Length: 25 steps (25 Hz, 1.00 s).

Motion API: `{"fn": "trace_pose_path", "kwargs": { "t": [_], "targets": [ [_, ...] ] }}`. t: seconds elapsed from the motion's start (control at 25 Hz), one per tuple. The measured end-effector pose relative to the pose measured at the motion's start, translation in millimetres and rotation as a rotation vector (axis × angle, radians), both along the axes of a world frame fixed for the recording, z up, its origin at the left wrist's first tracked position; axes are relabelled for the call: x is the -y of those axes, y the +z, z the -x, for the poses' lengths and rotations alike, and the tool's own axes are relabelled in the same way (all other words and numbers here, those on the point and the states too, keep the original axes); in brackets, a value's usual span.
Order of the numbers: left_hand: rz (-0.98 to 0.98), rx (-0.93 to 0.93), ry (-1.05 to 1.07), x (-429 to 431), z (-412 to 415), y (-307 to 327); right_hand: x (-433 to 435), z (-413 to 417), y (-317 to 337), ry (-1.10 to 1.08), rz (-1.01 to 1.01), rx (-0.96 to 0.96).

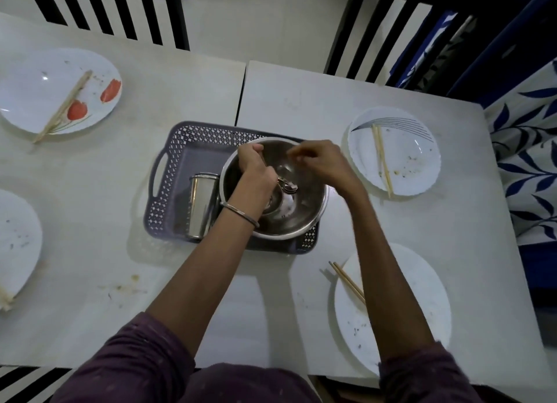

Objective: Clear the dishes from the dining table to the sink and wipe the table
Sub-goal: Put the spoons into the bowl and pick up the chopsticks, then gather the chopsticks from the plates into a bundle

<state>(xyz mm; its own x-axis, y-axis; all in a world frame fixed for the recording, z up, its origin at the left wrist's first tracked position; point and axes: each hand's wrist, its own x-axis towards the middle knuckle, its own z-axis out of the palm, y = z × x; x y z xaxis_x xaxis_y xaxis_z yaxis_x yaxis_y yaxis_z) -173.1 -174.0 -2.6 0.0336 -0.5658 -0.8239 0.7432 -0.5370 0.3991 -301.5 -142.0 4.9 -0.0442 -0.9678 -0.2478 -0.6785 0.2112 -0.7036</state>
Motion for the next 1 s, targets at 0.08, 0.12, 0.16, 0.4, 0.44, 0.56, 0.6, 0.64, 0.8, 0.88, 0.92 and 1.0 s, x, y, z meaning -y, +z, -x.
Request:
{"fn": "trace_pose_path", "kwargs": {
  "t": [0.08, 0.12, 0.16, 0.4, 0.44, 0.56, 0.6, 0.64, 0.8, 0.88, 0.92, 1.0],
  "targets": [
    [0.008, 0.079, -0.041, -9, 1, 6, -51, 36, 4, -0.113, -0.010, 0.032],
    [0.033, 0.150, -0.074, -14, 5, 10, -78, 50, 2, -0.112, -0.125, -0.030],
    [0.070, 0.212, -0.137, -22, 11, 12, -105, 60, -5, -0.099, -0.283, -0.122],
    [0.438, 0.282, -0.503, -83, 58, 0, -180, 46, -68, -0.105, -0.405, -0.329],
    [0.496, 0.221, -0.609, -91, 63, -3, -179, 47, -66, -0.130, -0.376, -0.295],
    [0.655, 0.126, -1.010, -104, 68, -21, -161, 63, -41, -0.227, -0.303, -0.118],
    [0.689, 0.104, -1.119, -107, 68, -28, -153, 72, -29, -0.280, -0.249, 0.020],
    [0.728, 0.096, -1.225, -108, 68, -35, -143, 81, -15, -0.333, -0.175, 0.197],
    [0.580, 0.126, -1.321, -113, 83, -38, -81, 116, 5, -0.419, 0.090, 0.579],
    [0.438, 0.141, -1.090, -101, 86, -38, -43, 136, -15, -0.508, 0.055, 0.293],
    [0.402, 0.111, -0.995, -90, 84, -37, -31, 145, -31, -0.559, -0.023, 0.045],
    [0.360, -0.004, -0.857, -65, 70, -33, -22, 157, -62, -0.582, -0.261, -0.371]
  ]
}}
